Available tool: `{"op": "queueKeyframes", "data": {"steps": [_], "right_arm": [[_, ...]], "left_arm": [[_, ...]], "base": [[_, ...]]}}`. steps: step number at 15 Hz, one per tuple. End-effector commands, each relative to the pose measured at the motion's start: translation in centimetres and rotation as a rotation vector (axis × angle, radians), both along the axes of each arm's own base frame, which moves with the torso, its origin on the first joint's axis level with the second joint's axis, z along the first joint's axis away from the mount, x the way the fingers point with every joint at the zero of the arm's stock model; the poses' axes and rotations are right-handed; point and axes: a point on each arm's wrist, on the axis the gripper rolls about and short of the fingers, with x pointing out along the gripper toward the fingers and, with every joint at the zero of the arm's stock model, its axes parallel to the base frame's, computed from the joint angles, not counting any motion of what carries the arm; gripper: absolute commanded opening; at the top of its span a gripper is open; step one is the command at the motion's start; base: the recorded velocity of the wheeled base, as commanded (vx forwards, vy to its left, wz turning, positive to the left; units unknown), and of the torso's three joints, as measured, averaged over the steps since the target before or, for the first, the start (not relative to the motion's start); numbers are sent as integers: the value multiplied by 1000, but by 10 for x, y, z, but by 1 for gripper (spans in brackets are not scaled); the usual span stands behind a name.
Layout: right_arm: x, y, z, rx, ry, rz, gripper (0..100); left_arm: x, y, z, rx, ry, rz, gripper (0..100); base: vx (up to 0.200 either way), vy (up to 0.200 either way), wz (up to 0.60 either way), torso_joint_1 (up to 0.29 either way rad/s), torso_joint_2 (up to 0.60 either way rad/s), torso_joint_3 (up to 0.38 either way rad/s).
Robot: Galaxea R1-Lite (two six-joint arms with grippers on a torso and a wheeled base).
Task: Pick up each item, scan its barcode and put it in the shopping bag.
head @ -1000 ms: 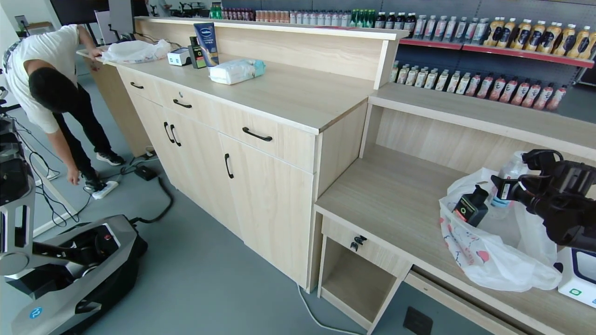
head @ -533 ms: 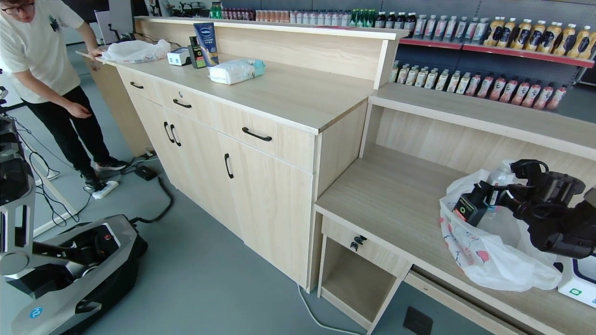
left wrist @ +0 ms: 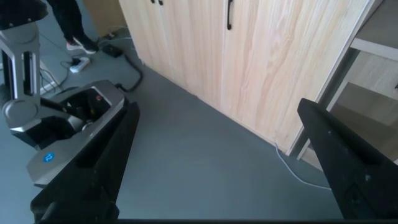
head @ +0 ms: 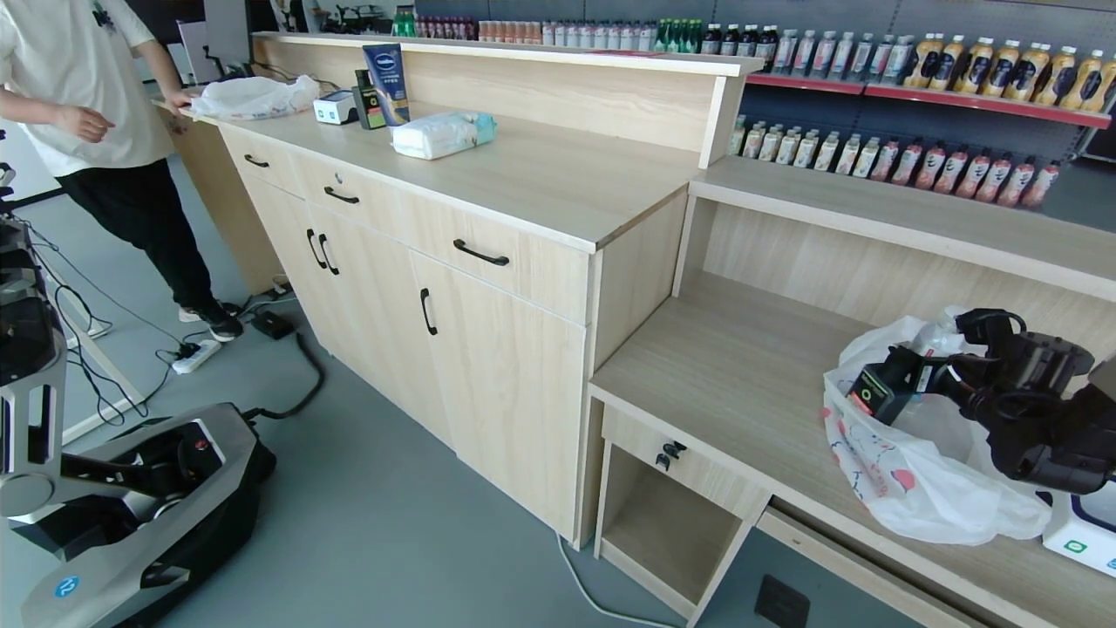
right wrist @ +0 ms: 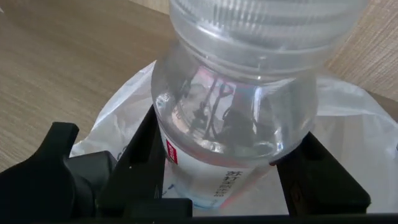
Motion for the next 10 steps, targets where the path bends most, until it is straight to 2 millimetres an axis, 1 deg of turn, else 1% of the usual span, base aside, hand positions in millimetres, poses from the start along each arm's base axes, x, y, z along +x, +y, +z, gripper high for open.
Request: {"op": "queueKeyframes", "data": {"steps": [1,2,4,5,7,8,9,10], "right_arm": [[-4,1,1,2,14,-1,0],[-5,1,4,3,14,-3,100],[-8,1,14,1,3,-1,100],[-10,1,24,0,-5,11,100],[-20,-2,56,-7,-21,20,100],[-22,-2,64,-8,-26,20,100],[-29,0,89,-19,-55,20,100],[-34,-1,103,-34,-77,16,100]], "left_arm": [[0,0,0,0,0,1,100],[0,0,0,0,0,1,100],[0,0,0,0,0,1,100],[0,0,0,0,0,1,100],[0,0,0,0,0,0,100],[0,0,0,0,0,1,100],[0,0,0,0,0,0,100],[0,0,0,0,0,0,100]], "base": [[0,0,0,0,0,0],[0,0,0,0,0,0],[0,0,0,0,0,0],[0,0,0,0,0,0],[0,0,0,0,0,0],[0,0,0,0,0,0],[0,0,0,0,0,0],[0,0,0,0,0,0]]}}
